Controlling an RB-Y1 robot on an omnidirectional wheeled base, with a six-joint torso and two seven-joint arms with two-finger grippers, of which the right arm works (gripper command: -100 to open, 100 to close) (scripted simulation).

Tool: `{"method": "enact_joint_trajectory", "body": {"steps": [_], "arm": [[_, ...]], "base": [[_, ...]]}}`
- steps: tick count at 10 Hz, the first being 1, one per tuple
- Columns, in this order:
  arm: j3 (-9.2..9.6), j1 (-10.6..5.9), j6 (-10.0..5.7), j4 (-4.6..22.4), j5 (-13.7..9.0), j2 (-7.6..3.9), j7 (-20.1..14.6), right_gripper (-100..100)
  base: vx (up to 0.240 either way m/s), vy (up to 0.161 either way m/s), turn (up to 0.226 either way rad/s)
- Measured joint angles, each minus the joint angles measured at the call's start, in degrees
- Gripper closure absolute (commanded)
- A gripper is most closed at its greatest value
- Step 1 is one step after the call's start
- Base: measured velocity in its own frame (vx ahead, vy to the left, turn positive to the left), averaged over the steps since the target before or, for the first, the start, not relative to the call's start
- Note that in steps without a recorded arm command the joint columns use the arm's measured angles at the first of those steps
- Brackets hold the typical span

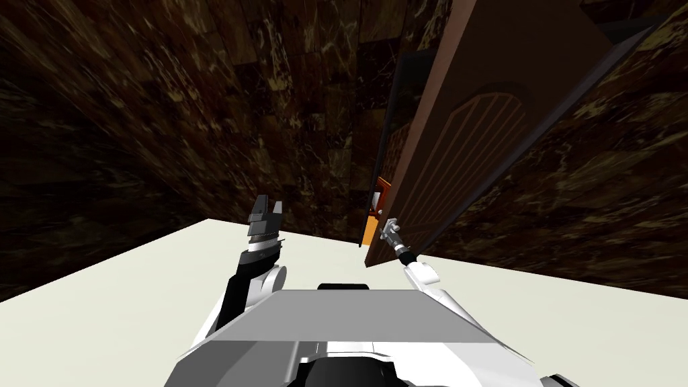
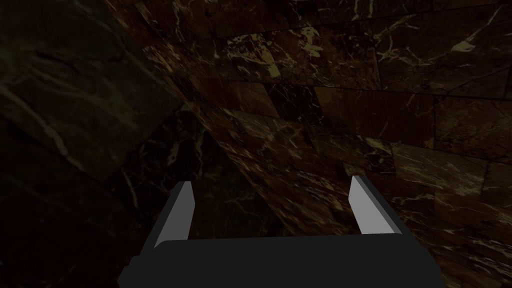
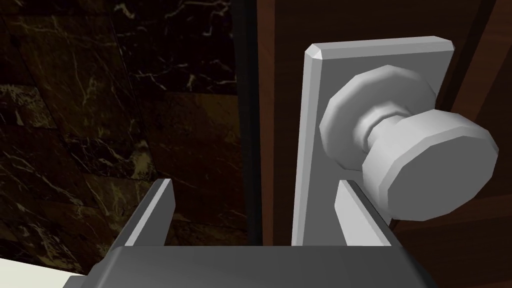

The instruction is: Pull the door open

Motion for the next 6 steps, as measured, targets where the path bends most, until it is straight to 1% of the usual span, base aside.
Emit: {"method": "enact_joint_trajectory", "body": {"steps": [1,2,3,4,5,6], "arm": [[0.25,-0.29,-0.42,0.21,-0.31,-0.84,-0.67,-100],[0.51,-1.35,-0.37,1.52,-0.55,-1.43,-1.27,-100],[0.58,-2.1,-0.93,1.92,-0.77,-1.79,-1.57,-100],[0.2,-1.61,-2.14,0.33,-0.88,-1.78,-1.32,-100],[0.13,-1.23,-2.33,-0.19,-0.98,-2.11,-1.29,-100],[0.39,-1.11,-2.34,-0.15,-0.95,-1.99,-1.31,100]], "base": [[0.001,-0.061,0.016],[0.008,-0.076,0.041],[0.008,-0.057,0.027],[0.013,-0.037,0.012],[0.008,-0.002,0.034],[0.002,0.011,0.006]]}}
